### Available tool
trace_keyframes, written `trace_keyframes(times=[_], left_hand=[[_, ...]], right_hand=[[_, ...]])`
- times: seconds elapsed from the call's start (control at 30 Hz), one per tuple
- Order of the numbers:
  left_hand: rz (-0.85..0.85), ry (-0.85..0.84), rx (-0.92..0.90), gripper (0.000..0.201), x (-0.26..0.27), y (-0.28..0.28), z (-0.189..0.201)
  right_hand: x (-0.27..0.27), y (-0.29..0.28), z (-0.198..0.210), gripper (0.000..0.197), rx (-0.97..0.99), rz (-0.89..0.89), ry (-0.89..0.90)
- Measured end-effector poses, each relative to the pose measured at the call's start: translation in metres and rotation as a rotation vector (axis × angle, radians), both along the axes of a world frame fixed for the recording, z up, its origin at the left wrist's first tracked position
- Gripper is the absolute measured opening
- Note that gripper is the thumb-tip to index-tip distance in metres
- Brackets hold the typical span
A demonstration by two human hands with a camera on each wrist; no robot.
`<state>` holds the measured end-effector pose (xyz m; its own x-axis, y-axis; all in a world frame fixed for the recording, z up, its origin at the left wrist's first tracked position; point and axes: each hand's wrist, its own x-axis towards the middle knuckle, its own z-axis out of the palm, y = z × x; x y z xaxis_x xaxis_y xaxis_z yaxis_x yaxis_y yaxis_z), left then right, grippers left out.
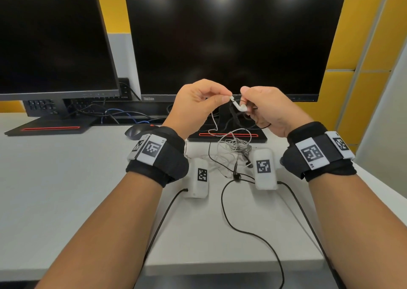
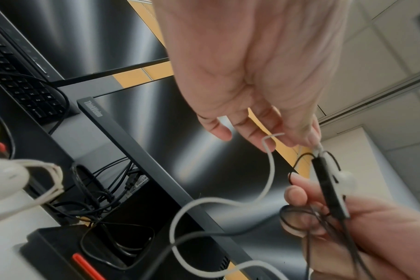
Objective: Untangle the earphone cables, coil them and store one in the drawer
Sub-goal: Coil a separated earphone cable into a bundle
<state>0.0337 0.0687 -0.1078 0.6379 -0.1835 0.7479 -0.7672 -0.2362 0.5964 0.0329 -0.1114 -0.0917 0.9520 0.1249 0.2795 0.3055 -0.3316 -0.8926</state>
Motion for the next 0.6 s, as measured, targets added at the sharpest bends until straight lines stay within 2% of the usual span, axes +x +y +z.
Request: trace_keyframes(times=[0.1,0.2,0.33,0.47,0.6], left_hand=[[0.017,0.023,-0.070,0.013,-0.002,-0.002,0.001],[0.067,0.062,-0.245,0.010,0.000,0.000,0.002],[0.153,0.122,-0.330,0.011,0.003,0.002,0.001],[0.277,0.186,-0.201,0.006,0.007,0.004,-0.002],[0.295,0.272,0.030,0.009,0.009,0.005,-0.005]], right_hand=[[0.000,-0.002,-0.001,0.035,-0.128,-0.061,-0.015],[0.002,-0.005,-0.002,0.032,-0.260,-0.173,-0.042],[0.005,-0.011,-0.002,0.035,-0.189,-0.156,-0.073],[0.007,-0.009,-0.002,0.037,-0.086,-0.162,-0.128],[0.005,-0.008,0.002,0.037,0.198,-0.066,-0.157]])
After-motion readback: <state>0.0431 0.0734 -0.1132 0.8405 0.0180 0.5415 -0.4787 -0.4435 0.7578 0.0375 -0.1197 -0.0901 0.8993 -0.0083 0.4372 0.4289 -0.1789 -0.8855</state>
